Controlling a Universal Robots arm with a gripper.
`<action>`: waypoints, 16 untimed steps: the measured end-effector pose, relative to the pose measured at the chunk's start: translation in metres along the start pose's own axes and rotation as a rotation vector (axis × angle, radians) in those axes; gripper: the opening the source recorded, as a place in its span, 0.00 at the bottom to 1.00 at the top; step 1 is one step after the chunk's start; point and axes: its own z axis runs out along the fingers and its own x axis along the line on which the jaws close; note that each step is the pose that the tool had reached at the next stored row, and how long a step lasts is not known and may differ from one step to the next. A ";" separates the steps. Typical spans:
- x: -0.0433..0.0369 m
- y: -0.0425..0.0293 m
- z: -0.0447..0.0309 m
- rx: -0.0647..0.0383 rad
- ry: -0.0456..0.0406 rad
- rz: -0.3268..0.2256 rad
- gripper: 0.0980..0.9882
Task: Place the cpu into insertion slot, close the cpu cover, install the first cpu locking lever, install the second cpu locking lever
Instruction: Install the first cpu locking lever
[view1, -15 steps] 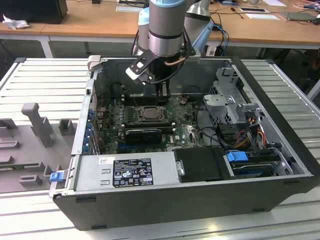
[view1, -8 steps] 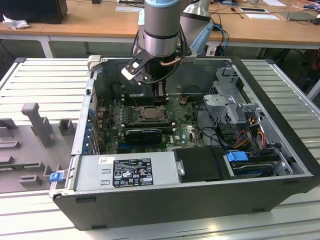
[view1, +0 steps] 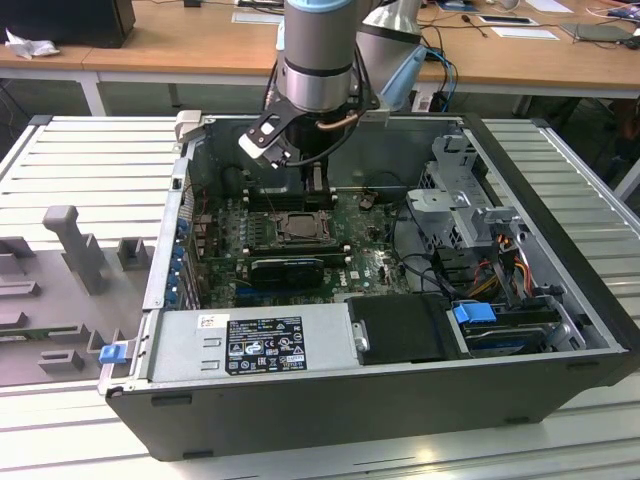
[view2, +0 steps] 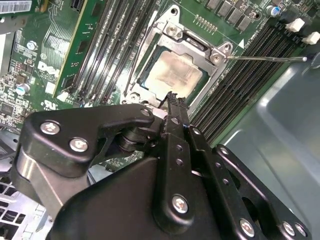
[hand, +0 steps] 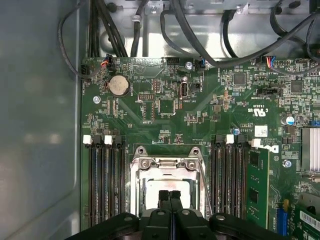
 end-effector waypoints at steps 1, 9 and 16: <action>0.0000 0.0000 -0.0004 0.000 0.0000 0.000 0.01; 0.0006 0.0005 -0.0206 0.000 0.0003 0.000 0.01; 0.0009 0.0008 -0.0342 0.000 0.0007 -0.004 0.01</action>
